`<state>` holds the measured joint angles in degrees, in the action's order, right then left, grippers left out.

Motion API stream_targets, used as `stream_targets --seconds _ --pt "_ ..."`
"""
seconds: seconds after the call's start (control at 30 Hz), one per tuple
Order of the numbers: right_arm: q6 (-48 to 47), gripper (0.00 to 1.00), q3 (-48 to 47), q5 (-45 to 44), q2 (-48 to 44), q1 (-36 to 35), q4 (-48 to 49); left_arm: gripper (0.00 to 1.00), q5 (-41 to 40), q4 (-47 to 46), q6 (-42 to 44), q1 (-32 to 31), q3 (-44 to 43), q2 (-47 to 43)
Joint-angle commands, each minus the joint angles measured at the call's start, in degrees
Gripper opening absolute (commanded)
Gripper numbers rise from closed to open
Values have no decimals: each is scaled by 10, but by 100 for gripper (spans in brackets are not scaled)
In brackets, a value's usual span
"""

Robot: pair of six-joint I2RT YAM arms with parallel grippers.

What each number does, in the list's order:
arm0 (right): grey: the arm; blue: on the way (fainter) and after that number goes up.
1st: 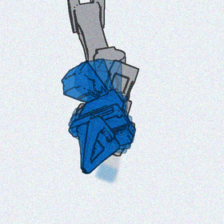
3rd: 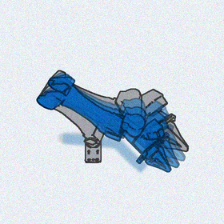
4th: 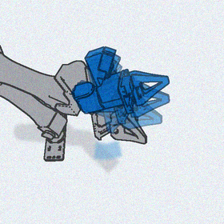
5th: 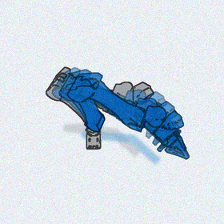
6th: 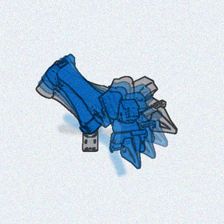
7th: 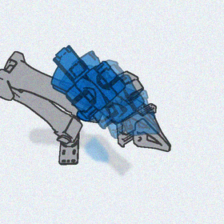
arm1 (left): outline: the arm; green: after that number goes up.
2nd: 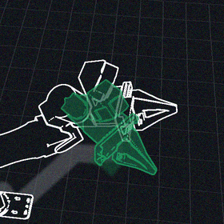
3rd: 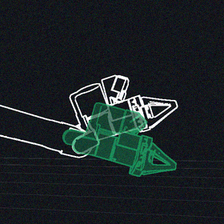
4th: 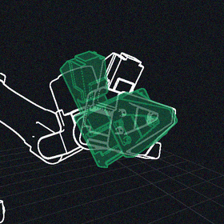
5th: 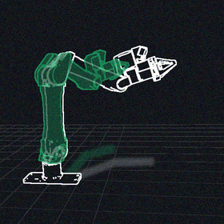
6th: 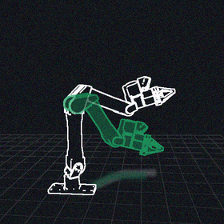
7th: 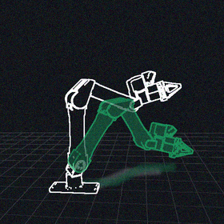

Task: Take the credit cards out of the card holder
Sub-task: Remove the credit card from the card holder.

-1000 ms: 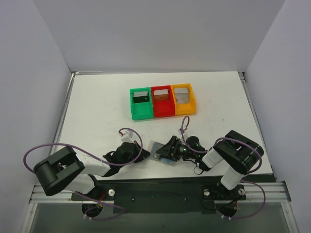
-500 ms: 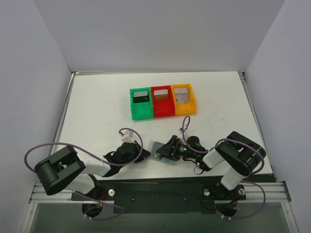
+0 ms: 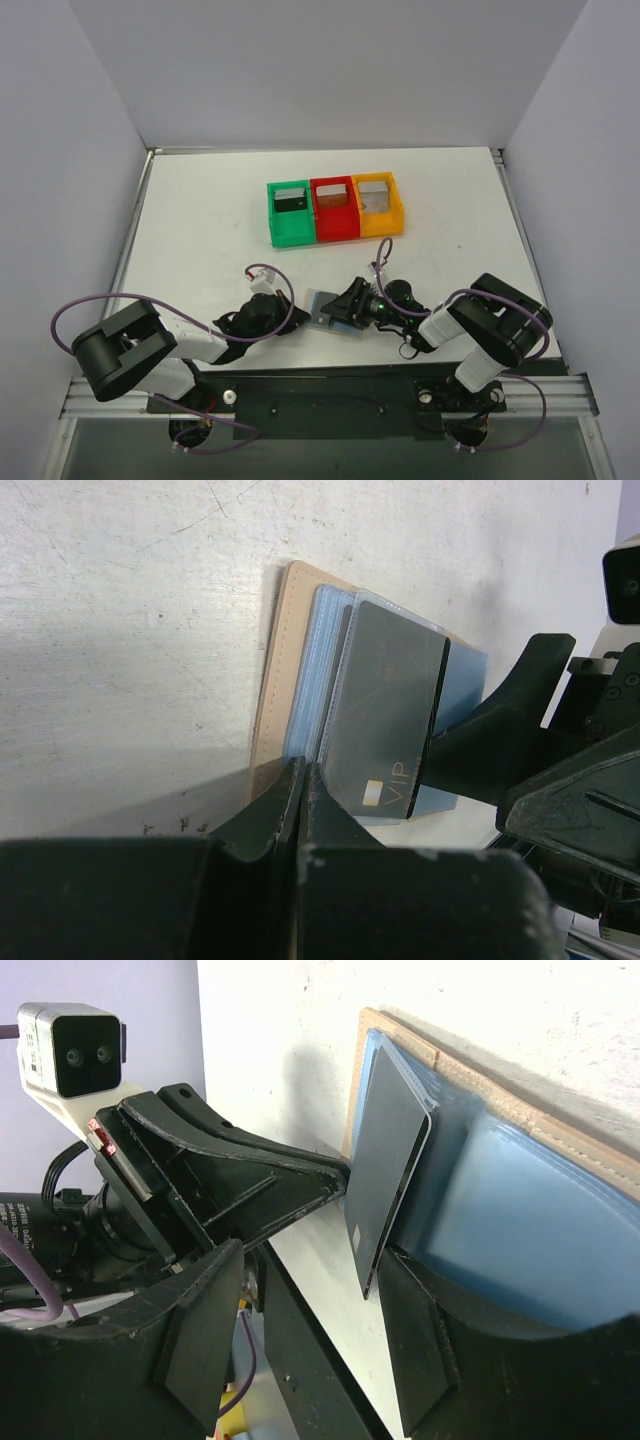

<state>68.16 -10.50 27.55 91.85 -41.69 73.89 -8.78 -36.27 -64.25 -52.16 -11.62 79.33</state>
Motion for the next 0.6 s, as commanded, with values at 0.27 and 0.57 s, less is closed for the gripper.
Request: stream_targets --seconds 0.27,0.57 --pt "5 51 -17 8 35 -4 131 0 32 25 17 -23 -10 40" --pt "4 51 -22 6 39 -4 129 0 29 16 11 -42 -17 54"
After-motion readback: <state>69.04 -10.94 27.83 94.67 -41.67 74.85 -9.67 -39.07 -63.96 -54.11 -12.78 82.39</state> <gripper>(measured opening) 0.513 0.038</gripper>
